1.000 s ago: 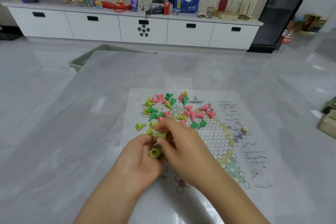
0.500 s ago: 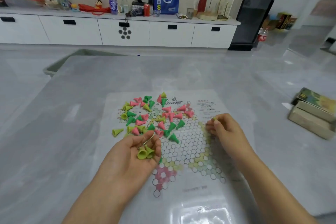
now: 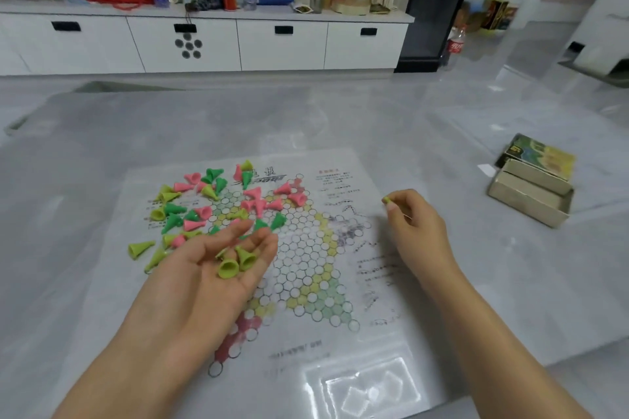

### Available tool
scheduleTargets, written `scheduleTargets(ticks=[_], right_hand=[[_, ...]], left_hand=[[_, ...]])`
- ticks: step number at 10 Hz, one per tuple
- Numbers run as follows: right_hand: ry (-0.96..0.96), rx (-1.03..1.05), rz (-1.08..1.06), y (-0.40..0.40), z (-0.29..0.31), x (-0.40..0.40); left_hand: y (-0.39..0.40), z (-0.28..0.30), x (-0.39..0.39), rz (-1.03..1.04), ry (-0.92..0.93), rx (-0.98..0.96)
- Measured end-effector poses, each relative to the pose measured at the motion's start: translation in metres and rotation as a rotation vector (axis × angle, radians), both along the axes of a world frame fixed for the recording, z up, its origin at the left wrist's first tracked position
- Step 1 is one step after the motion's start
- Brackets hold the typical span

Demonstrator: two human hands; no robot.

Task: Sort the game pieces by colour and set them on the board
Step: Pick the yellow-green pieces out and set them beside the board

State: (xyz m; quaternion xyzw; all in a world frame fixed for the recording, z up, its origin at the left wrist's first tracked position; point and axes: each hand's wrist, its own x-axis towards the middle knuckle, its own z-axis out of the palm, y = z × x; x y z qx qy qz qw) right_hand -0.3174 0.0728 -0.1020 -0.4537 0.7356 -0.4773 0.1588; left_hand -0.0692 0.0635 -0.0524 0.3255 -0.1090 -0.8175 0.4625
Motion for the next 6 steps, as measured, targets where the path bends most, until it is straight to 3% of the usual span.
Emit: scheduleTargets(ticks=[2,3,6], right_hand=[[0.082,-0.073,-0.01,0.003,0.004,-0.001],[0.075,-0.061,-0.01,0.002,0.0,0.004],[0.216,-0.009,0.051,0.004,-0.002,0.007]], left_hand=[[0.007,-0.002,-0.015,-0.019,0.021,0.027],[0.008,0.001,-0.022,-0.025,-0.063,0.022],[0.013,0.006,-0.03,-0.077,-0.072,-0.018]])
